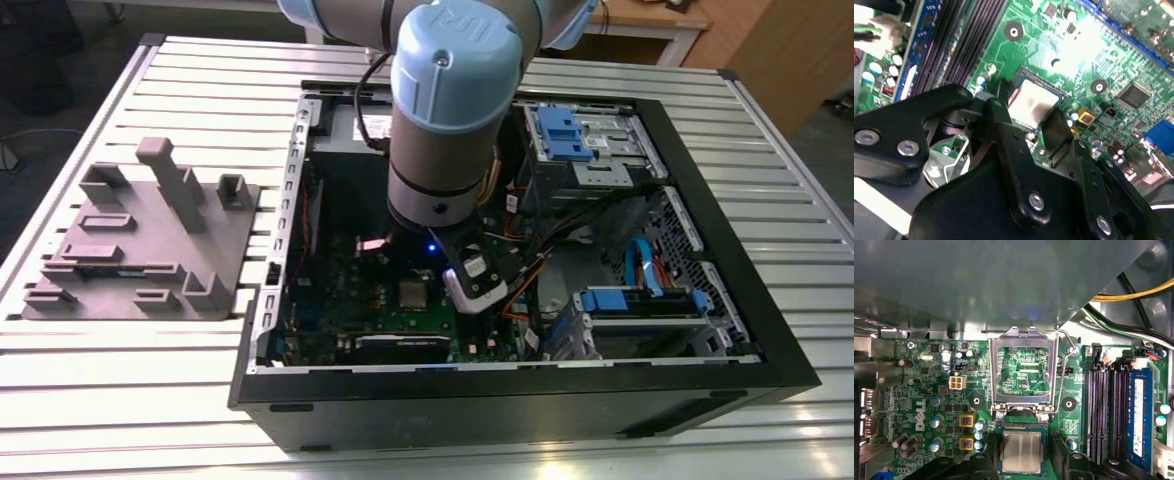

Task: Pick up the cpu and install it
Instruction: 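Place the cpu into insertion slot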

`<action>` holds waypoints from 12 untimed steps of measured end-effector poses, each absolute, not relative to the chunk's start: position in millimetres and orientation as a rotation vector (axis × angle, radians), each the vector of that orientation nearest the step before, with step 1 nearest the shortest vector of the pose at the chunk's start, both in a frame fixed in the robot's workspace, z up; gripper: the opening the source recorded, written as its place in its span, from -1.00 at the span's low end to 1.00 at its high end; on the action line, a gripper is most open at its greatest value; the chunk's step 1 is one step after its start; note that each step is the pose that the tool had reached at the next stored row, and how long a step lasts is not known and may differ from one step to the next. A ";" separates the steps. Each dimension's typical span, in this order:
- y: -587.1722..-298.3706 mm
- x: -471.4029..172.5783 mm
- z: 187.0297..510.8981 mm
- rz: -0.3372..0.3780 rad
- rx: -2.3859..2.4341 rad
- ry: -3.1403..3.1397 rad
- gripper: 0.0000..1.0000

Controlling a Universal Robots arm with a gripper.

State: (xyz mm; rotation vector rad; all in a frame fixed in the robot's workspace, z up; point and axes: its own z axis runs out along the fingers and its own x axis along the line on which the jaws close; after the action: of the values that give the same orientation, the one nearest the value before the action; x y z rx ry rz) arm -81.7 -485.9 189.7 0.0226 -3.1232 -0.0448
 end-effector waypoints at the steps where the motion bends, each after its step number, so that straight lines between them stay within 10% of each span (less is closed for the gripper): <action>1: -485.9 -81.7 191.4 -0.045 0.023 -3.123 0.06; 12: -485.9 -81.7 198.6 -0.045 0.023 -3.123 0.06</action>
State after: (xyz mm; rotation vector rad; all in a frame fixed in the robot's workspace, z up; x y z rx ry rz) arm -81.7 -485.9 198.6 0.0225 -3.1230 -0.0449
